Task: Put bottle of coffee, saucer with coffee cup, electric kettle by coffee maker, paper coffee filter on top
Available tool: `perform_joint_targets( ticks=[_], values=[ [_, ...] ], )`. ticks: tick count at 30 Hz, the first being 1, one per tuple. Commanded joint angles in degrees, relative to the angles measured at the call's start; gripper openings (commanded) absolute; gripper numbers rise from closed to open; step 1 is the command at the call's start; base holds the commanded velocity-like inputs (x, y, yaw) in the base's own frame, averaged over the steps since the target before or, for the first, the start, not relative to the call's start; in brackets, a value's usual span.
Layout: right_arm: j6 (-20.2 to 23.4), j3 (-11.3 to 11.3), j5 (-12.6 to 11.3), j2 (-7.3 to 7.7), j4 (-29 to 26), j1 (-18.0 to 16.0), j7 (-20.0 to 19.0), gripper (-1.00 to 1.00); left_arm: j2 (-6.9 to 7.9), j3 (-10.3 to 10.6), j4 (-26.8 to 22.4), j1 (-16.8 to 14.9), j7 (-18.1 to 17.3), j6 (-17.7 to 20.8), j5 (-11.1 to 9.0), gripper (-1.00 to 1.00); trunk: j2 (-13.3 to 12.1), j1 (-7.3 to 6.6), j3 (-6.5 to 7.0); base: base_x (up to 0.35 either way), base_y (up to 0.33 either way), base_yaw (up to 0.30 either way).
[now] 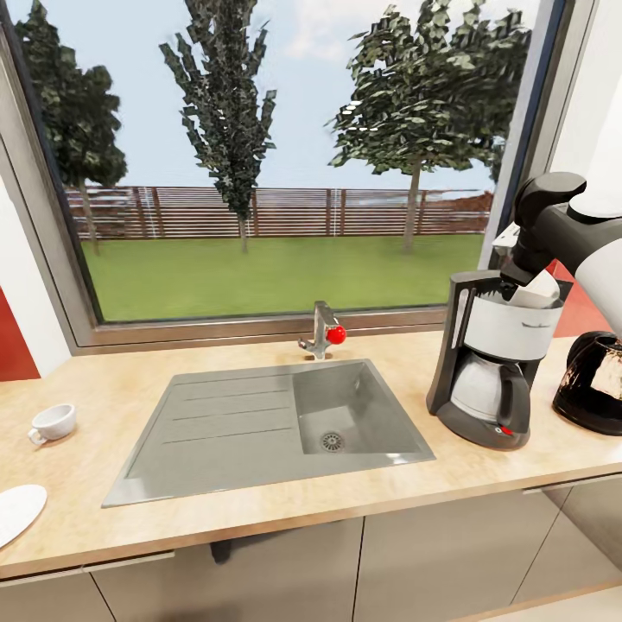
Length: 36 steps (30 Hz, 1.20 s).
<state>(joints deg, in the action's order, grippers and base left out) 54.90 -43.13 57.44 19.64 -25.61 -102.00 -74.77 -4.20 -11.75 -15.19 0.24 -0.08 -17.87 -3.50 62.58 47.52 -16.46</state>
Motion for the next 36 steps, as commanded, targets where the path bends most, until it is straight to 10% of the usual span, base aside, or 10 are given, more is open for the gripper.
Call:
perform_joint_targets(
  ticks=[1, 12, 28, 32, 36],
  values=[
    [0.38, -0.20, 0.39, 0.04, -0.14, -0.04, -0.56, 1.00, -0.02, 0.06, -0.10, 0.02, -0.01, -0.05, -0.36, 1.00, 0.04, 0.00, -0.06, 0.000, 0.000, 0.000],
    [0.38, -0.20, 0.39, 0.04, -0.14, -0.04, -0.56, 1.00, -0.01, 0.06, -0.10, 0.02, -0.01, -0.01, -0.36, 1.00, 0.04, 0.00, -0.06, 0.000, 0.000, 0.000],
    [0.53, 1.28, 0.34, 0.74, -0.63, -0.04, -0.43, 1.00, -0.01, 0.06, -0.10, 0.02, 0.00, 0.03, -0.36, 1.00, -6.38, -3.51, 2.81, 0.000, 0.000, 0.000],
    [0.65, 7.18, 0.31, 2.44, -1.90, -0.49, -0.15, 1.00, -0.01, 0.06, -0.10, 0.02, 0.00, 0.03, -0.36, 1.00, -7.98, -4.39, 3.53, 0.000, 0.000, 0.000],
    [0.51, 17.66, 0.25, 4.11, -5.23, -0.78, -0.12, 1.00, -0.02, 0.06, -0.10, 0.02, 0.00, 0.03, -0.36, 1.00, -9.59, -5.27, 4.24, 0.000, 0.000, 0.000]
  ],
)
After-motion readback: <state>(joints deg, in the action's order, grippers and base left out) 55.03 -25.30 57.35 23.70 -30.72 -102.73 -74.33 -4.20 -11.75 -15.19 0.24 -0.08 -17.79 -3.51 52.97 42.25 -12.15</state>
